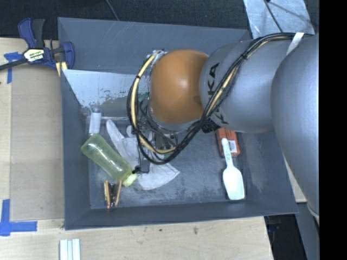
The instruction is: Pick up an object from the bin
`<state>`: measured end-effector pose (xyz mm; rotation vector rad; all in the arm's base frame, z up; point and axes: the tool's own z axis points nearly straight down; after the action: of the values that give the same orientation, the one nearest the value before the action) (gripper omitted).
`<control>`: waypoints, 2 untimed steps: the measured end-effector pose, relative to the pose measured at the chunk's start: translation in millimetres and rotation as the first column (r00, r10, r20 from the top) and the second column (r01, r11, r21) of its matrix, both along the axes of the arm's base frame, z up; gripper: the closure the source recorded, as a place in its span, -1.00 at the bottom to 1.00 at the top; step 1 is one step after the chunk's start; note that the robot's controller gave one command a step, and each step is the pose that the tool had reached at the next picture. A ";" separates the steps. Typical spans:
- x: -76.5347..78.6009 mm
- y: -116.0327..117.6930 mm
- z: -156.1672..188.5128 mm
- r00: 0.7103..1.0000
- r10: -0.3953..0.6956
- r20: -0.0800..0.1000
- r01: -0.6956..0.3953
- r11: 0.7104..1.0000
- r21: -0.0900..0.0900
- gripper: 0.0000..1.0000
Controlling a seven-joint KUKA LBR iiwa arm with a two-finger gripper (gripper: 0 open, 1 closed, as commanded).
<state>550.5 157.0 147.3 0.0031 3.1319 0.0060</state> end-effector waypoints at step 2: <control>22.6 -24.5 -26.4 1.000 -0.031 -0.006 0.031 1.000 -0.002 -1.00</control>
Offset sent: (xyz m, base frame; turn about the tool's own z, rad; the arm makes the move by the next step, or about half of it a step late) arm 0.0311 -0.0371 -0.0273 0.0900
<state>573.1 132.5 120.8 0.0517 3.1378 0.0025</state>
